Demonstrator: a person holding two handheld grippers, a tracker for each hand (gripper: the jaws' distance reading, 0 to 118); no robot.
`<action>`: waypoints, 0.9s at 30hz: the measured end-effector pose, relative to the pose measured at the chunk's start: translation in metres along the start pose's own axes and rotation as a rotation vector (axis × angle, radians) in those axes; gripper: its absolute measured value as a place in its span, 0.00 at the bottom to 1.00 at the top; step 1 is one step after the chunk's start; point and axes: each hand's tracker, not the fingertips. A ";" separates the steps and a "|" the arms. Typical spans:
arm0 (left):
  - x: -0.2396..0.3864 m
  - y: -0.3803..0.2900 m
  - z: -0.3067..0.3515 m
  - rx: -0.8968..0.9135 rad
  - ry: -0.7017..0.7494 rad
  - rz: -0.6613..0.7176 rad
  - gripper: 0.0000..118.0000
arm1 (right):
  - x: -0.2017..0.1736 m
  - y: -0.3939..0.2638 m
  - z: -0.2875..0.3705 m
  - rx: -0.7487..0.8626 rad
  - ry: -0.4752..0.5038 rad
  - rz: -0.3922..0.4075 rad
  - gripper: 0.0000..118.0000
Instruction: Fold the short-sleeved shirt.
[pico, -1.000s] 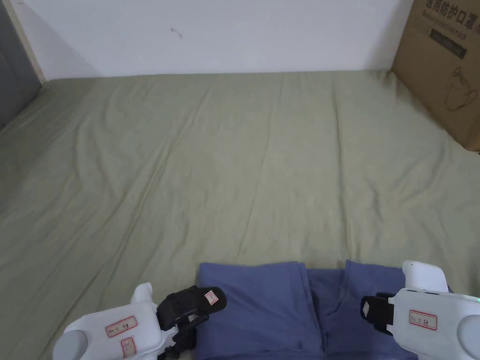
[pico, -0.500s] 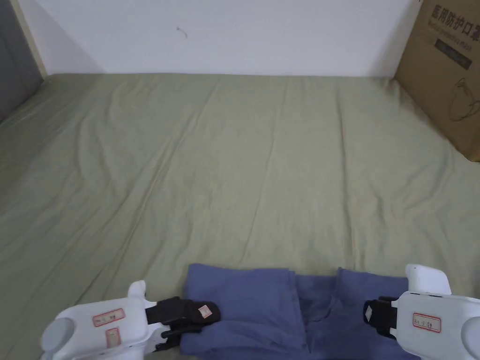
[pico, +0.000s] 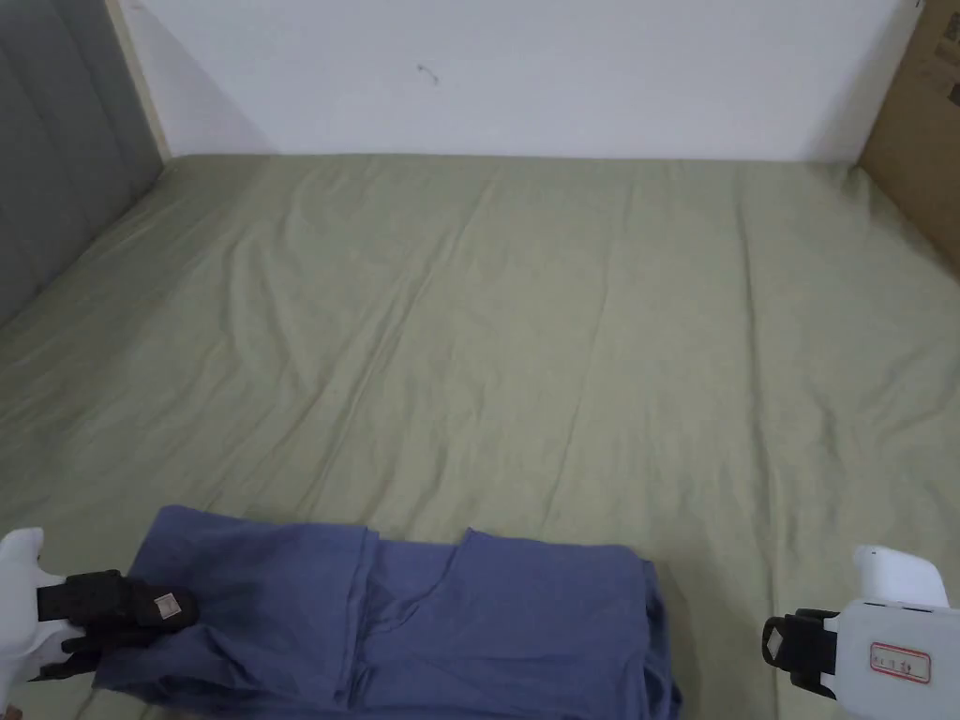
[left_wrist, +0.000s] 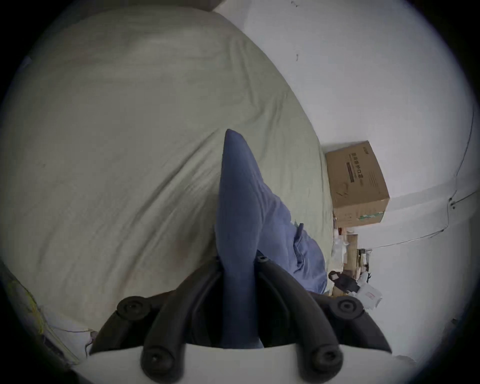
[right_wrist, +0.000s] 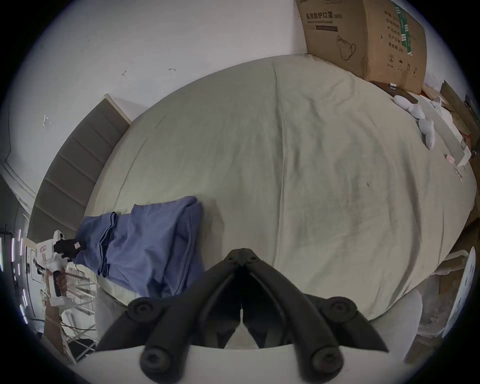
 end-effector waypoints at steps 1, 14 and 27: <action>0.006 -0.003 0.000 -0.004 -0.003 0.001 0.10 | -0.001 -0.001 0.000 -0.002 0.003 0.000 0.00; 0.180 -0.033 -0.047 0.076 -0.052 -0.347 0.10 | 0.022 -0.004 0.011 0.023 0.012 -0.038 0.00; 0.279 -0.126 -0.203 -0.266 0.108 -0.760 0.29 | 0.092 -0.019 0.025 0.060 -0.026 -0.205 0.00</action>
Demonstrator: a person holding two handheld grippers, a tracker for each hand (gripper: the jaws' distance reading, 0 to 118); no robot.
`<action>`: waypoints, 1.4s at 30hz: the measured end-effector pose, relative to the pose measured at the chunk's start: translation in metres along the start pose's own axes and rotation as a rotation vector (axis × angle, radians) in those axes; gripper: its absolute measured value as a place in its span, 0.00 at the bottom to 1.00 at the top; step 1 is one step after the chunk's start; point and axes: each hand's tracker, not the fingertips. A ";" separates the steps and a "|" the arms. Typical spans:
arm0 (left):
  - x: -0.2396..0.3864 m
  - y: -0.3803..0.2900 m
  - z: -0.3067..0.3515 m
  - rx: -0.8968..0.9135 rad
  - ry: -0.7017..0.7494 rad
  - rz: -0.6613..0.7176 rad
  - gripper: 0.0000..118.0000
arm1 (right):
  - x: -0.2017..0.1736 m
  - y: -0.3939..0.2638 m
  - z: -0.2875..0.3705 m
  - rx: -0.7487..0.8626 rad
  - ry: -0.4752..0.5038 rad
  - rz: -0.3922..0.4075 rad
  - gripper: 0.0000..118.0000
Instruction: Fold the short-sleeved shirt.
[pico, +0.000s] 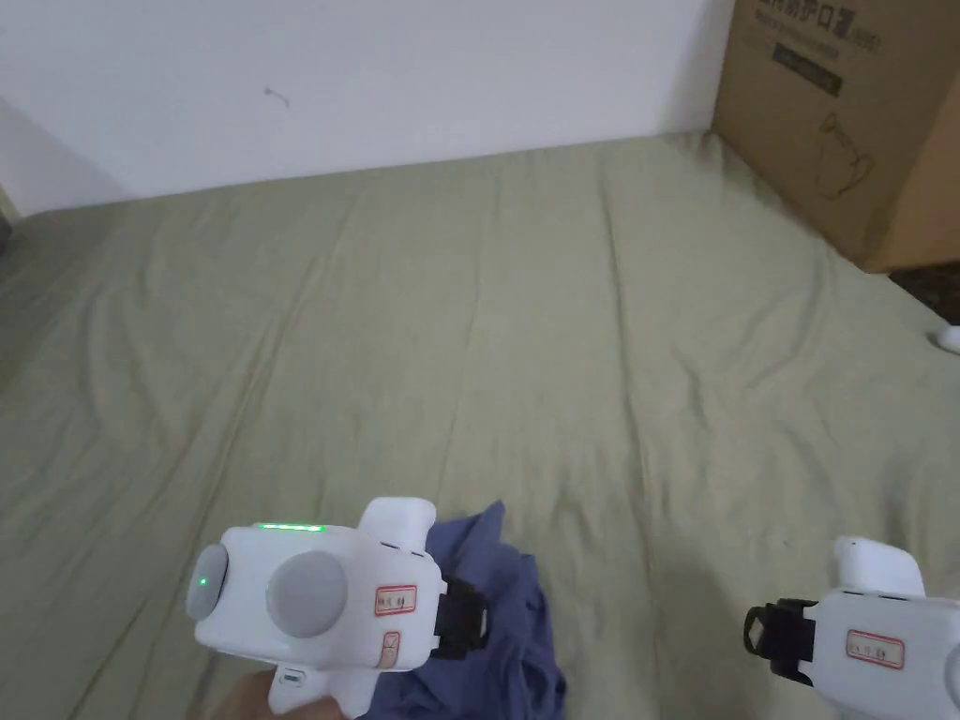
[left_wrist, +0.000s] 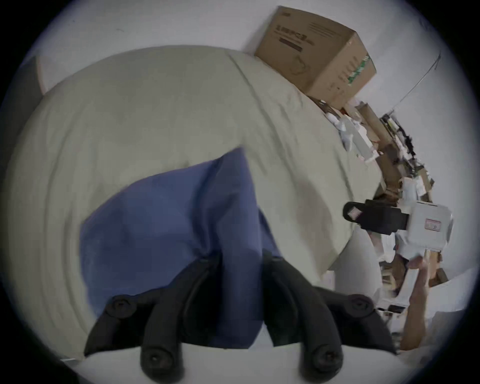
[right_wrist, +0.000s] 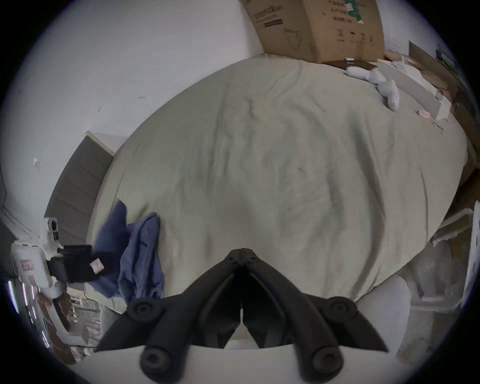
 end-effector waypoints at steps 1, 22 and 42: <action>0.002 0.000 -0.003 -0.011 -0.034 0.028 0.30 | 0.005 0.000 0.000 0.000 -0.005 -0.013 0.00; -0.058 -0.029 0.028 0.109 -0.101 0.357 0.02 | -0.009 -0.006 -0.006 -0.016 0.033 0.004 0.00; 0.026 -0.053 -0.082 -0.103 -0.275 0.229 0.02 | 0.006 -0.009 0.000 -0.023 0.011 -0.007 0.00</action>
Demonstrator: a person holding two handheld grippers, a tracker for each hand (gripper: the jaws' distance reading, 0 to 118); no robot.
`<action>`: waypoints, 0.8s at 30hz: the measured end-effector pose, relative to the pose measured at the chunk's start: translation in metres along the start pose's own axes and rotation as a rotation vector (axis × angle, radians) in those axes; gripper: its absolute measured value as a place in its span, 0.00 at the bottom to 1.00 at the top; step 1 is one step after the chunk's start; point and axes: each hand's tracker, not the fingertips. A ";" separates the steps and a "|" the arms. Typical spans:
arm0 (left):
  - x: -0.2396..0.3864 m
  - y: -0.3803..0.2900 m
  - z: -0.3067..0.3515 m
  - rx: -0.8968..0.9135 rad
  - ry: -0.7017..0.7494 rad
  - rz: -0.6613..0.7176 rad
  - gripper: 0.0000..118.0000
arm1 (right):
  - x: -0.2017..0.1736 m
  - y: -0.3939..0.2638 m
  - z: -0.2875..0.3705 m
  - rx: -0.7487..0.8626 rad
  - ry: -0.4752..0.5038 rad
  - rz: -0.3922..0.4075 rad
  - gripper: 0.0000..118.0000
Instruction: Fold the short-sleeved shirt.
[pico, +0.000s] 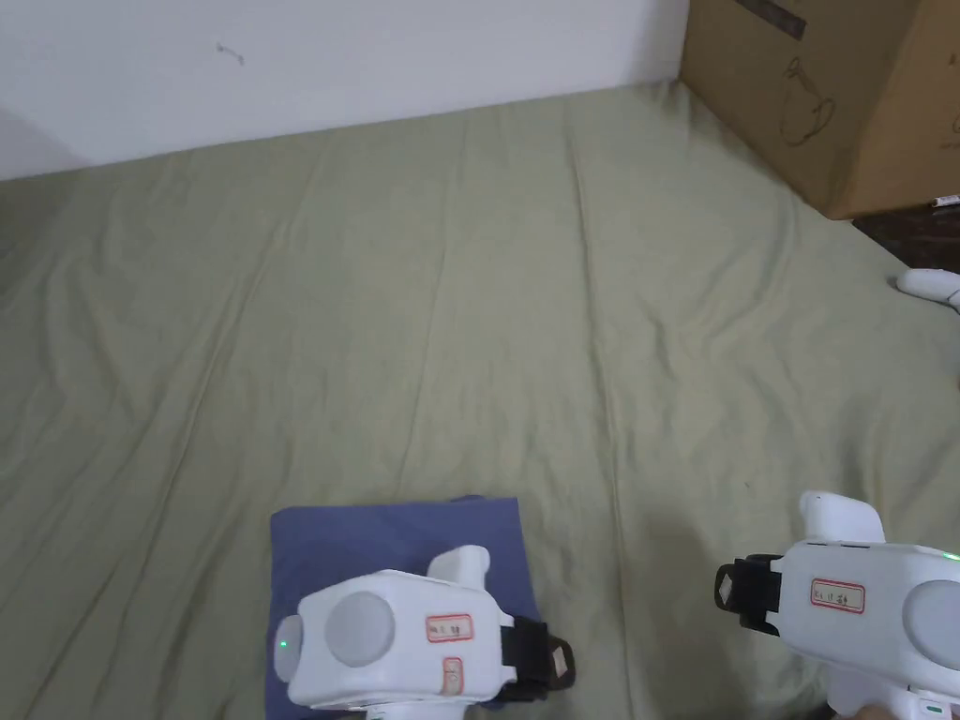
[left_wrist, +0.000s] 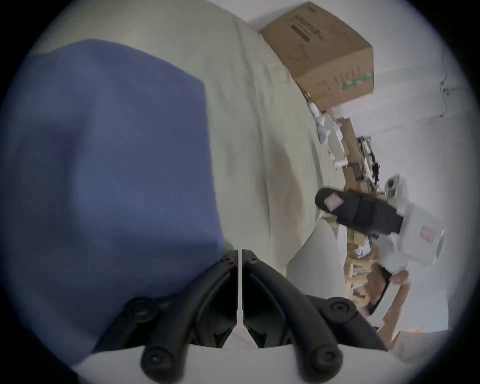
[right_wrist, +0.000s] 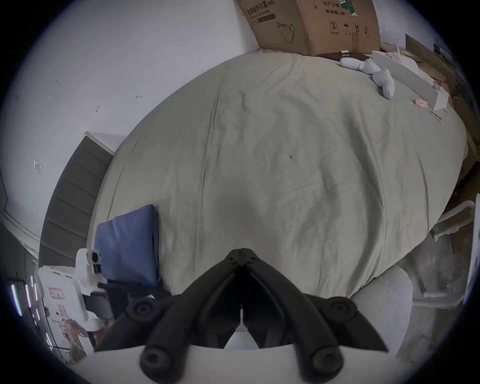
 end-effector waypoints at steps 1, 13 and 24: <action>0.003 -0.002 -0.005 -0.021 0.006 -0.009 0.02 | 0.000 0.000 0.000 0.000 0.001 -0.001 0.00; -0.018 0.004 0.134 0.356 -0.093 0.067 0.02 | -0.053 0.026 0.013 0.046 0.073 0.129 0.00; -0.114 -0.045 0.220 0.540 0.044 0.309 0.02 | -0.184 0.012 -0.056 -0.116 0.237 0.404 0.00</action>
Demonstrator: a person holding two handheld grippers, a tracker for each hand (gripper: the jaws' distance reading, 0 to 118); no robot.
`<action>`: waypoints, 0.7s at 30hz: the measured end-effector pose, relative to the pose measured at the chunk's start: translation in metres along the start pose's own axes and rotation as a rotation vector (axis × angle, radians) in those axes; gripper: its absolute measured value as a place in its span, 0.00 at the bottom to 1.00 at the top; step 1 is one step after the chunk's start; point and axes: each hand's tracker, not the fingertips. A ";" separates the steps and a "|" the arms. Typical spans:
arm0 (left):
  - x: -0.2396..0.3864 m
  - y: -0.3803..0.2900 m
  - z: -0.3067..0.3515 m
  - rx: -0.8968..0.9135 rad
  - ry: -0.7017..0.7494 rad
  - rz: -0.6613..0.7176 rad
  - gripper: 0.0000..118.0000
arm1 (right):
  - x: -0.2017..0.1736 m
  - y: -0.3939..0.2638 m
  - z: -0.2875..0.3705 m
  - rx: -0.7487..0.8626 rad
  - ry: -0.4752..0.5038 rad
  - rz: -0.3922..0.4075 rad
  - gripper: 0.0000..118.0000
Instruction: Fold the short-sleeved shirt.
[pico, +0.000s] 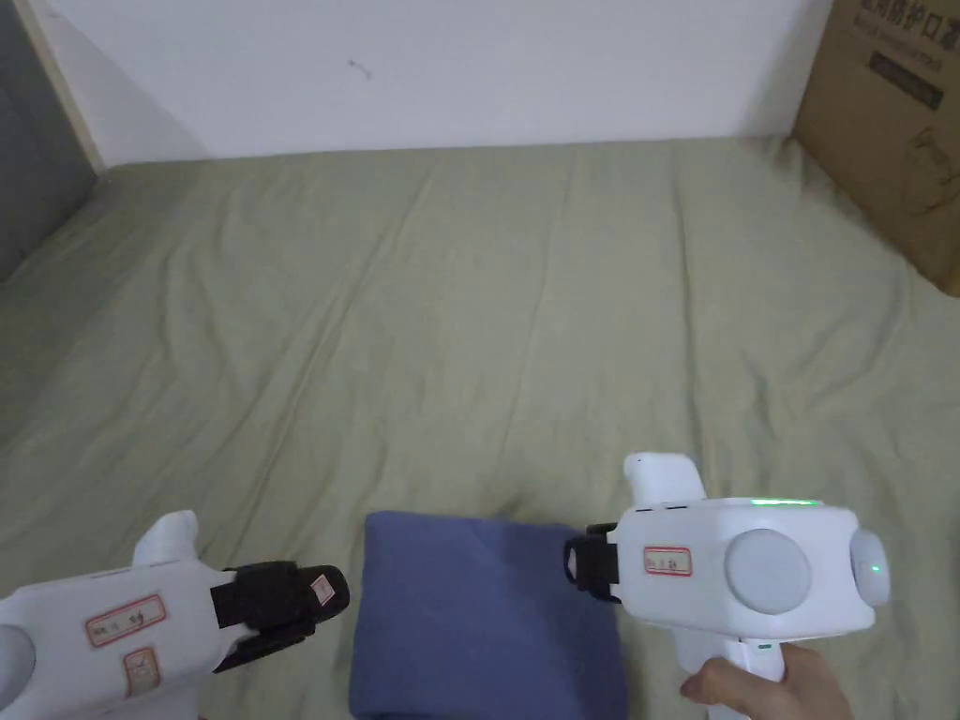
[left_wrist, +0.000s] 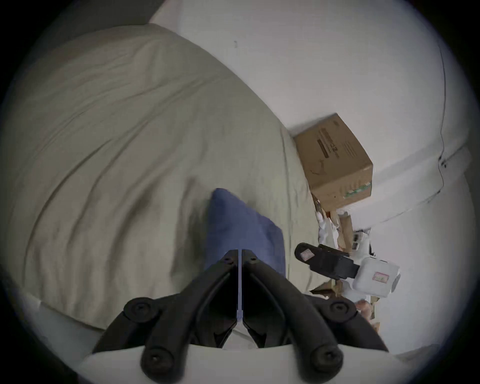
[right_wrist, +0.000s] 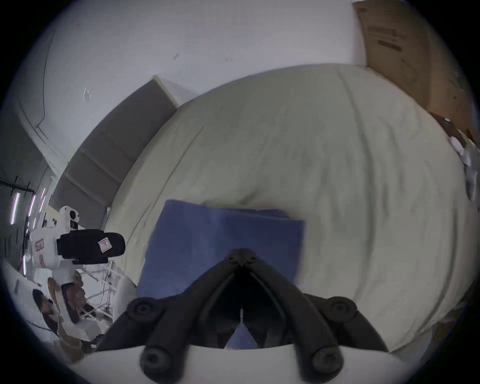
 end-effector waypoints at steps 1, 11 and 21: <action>-0.005 -0.002 0.002 -0.003 -0.009 0.005 0.02 | -0.003 -0.001 -0.012 -0.023 0.009 -0.013 0.00; -0.035 -0.006 -0.009 -0.054 -0.030 0.076 0.05 | 0.005 -0.006 -0.052 -0.110 -0.023 -0.034 0.00; -0.058 0.019 -0.061 -0.134 -0.234 0.187 0.99 | 0.006 -0.008 -0.050 -0.111 -0.021 -0.030 0.00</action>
